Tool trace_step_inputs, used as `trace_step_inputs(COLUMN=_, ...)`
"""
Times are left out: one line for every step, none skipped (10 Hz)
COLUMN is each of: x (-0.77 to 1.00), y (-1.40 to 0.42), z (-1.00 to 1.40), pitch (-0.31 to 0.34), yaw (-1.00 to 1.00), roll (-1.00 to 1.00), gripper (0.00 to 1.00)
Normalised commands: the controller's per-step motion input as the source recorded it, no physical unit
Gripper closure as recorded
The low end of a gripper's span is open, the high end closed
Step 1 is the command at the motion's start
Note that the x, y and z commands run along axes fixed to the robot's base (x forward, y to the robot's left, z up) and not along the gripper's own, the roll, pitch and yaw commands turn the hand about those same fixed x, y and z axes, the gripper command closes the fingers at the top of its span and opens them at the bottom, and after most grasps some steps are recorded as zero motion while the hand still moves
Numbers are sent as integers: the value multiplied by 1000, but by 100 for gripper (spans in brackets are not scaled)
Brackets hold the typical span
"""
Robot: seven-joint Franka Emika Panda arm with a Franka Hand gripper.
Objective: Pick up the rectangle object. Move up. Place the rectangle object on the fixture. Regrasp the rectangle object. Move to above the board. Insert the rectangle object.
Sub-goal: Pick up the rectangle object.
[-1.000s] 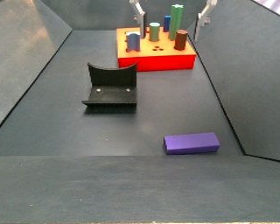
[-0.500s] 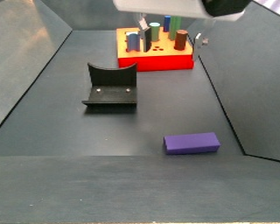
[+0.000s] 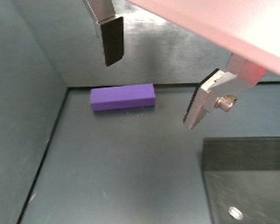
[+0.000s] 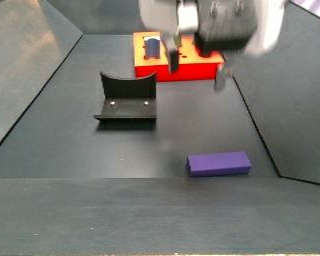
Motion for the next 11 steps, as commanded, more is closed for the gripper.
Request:
trace_step_inputs(x=0, y=669, z=-534, pitch=70, yaw=-323, roll=26, gripper=0)
trace_step_inputs(x=0, y=697, z=-511, pitch=56, yaw=-286, roll=24, gripper=0)
trace_step_inputs(x=0, y=757, z=-457, pitch=19, yaw=-231, roll=0, gripper=0)
trace_step_inputs(x=0, y=749, z=-409, pitch=1, yaw=-234, roll=0, gripper=0)
trace_step_inputs(x=0, y=674, z=-331, pitch=0, yaw=-291, roll=-23, gripper=0)
trace_step_inputs(x=20, y=63, z=-246, pitch=-113, yaw=-731, roll=-187, gripper=0)
trace_step_inputs(x=0, y=0, z=-263, pitch=-194, yaw=-791, roll=-276, gripper=0)
trace_step_inputs(x=0, y=0, z=-254, pitch=-260, yaw=-740, roll=-334, gripper=0)
trace_step_inputs(x=-23, y=0, z=-331, pitch=-223, yaw=-697, roll=-341, gripper=0)
trace_step_inputs(x=-343, y=111, z=-329, pitch=-260, yaw=-449, roll=-336, gripper=0)
trace_step_inputs(x=-311, y=169, z=-323, pitch=-276, yaw=-406, roll=-324, gripper=0)
